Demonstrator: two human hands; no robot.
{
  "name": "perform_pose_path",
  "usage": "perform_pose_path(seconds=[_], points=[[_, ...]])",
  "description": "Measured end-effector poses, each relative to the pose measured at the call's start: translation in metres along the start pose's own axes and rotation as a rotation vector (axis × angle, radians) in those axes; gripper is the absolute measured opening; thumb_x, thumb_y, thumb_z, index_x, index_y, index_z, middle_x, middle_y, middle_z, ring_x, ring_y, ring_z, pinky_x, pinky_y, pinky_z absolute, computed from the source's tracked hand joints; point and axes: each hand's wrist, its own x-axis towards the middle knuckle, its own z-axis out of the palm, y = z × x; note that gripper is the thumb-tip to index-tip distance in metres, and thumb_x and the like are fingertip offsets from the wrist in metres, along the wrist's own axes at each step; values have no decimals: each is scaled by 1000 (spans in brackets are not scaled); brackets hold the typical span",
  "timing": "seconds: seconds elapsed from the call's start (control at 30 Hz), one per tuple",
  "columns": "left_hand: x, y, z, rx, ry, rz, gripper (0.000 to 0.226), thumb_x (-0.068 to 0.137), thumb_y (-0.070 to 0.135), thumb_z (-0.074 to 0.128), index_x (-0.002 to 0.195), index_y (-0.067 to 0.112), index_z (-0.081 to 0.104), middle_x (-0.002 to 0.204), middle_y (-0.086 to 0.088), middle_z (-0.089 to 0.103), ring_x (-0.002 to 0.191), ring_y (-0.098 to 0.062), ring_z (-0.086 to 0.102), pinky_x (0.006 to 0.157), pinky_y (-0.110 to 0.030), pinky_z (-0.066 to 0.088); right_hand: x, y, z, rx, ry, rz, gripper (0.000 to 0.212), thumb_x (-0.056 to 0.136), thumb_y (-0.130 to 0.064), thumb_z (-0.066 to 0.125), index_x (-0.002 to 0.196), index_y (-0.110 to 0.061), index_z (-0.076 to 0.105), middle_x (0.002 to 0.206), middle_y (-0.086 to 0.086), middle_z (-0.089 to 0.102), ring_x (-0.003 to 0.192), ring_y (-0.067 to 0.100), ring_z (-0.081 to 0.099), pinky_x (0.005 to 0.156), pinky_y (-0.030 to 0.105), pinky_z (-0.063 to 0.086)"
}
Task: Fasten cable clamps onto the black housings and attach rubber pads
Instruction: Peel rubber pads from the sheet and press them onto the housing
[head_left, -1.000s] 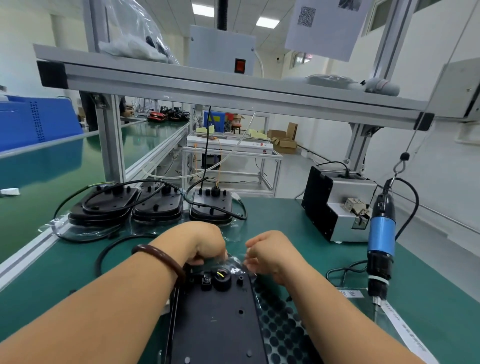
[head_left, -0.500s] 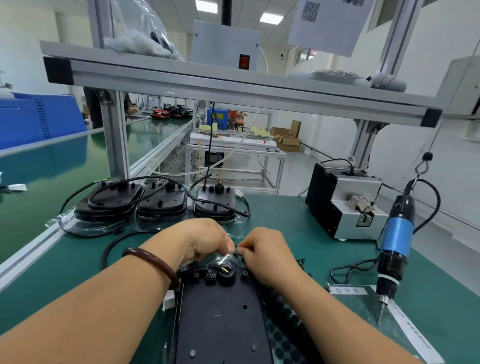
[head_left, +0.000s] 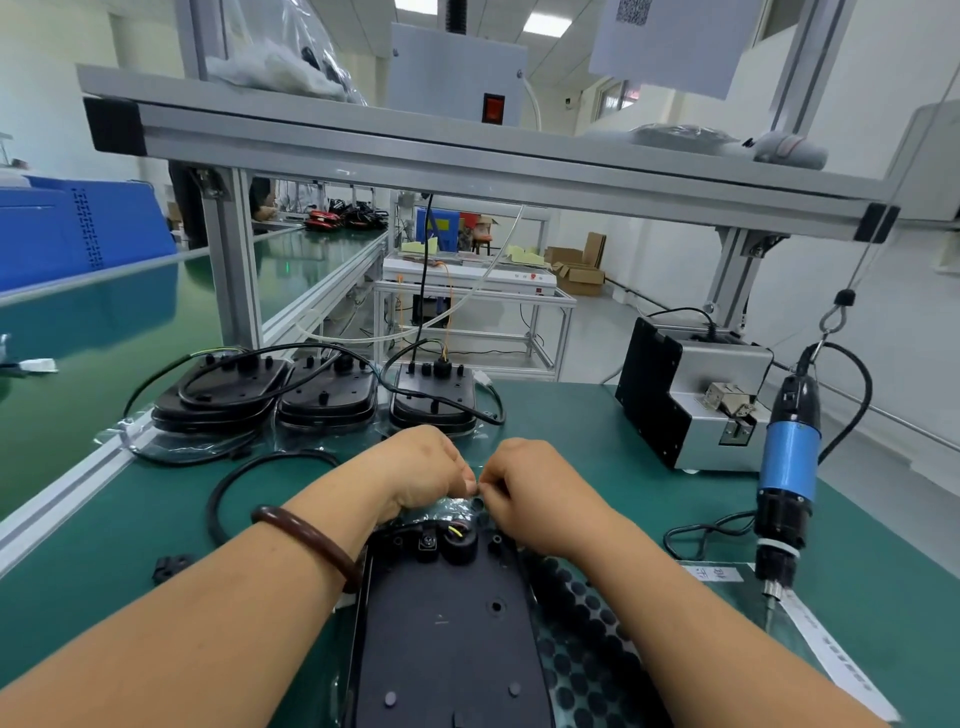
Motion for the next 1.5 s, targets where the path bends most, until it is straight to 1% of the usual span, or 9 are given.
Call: perform_pose_path(seconds=[0.37, 0.5, 0.63, 0.73, 0.83, 0.93, 1.17, 1.3, 1.5], points=[[-4, -5, -1, -33, 15, -23, 5, 80, 17, 75, 76, 15, 72, 58, 12, 63, 63, -5, 54, 58, -20, 40, 0, 19, 12, 271, 102, 180, 18, 91, -19, 56, 76, -16, 65, 82, -4, 61, 76, 12, 56, 69, 24, 45], [-7, 4, -2, 202, 168, 3, 22, 90, 20, 62, 112, 22, 66, 105, 4, 67, 94, -16, 63, 77, -25, 51, -2, 23, 10, 604, 231, 353, 26, 92, -17, 59, 67, -23, 61, 73, -2, 71, 77, 21, 69, 76, 36, 57], [-12, 16, 4, -116, 217, 59, 35, 94, 4, 44, 121, 22, 58, 103, 9, 68, 82, -6, 59, 50, -12, 45, 1, 19, 10, 521, 319, 355, 24, 91, -17, 57, 67, -19, 63, 73, 3, 71, 70, 20, 64, 66, 29, 52], [-14, 21, 13, -193, 117, 53, 45, 95, 1, 40, 136, 19, 47, 119, 4, 65, 99, -9, 57, 63, -9, 44, 3, 17, 10, 480, 338, 340, 23, 89, -16, 56, 67, -17, 65, 68, -3, 66, 58, 5, 52, 51, 11, 37], [-13, 24, 14, -217, 82, 39, 51, 95, 0, 40, 144, 14, 37, 132, -1, 59, 121, -16, 51, 88, -20, 37, 4, 16, 10, 459, 360, 327, 24, 89, -14, 56, 67, -16, 66, 62, -8, 59, 56, 3, 48, 49, 9, 33], [-10, 23, 14, -244, 55, 22, 55, 94, -4, 38, 146, 13, 33, 137, -2, 55, 128, -17, 46, 89, -22, 33, 5, 14, 12, 462, 371, 313, 29, 89, -14, 56, 62, -21, 63, 60, -8, 58, 54, 3, 48, 48, 10, 33], [-8, 18, 8, -372, 139, 36, 44, 96, 4, 41, 137, 19, 45, 126, 2, 62, 111, -15, 52, 90, -28, 37, 4, 16, 10, 730, 336, 320, 23, 94, -18, 58, 76, -14, 72, 74, 5, 70, 74, 20, 65, 74, 31, 55], [-8, 13, 4, -707, 169, -36, 31, 94, 0, 45, 115, 16, 62, 97, 1, 70, 72, -8, 49, 62, -22, 41, 4, 13, 5, 1211, 321, 456, 12, 92, -9, 62, 83, -5, 68, 64, 4, 65, 60, 13, 63, 58, 21, 54], [-11, 9, 6, -726, 103, -23, 29, 93, 0, 46, 107, 18, 63, 97, -2, 68, 68, -7, 49, 58, -21, 40, 3, 5, -1, 1364, 205, 442, 14, 95, -6, 56, 87, 1, 66, 68, 6, 63, 57, 11, 62, 54, 20, 52]])
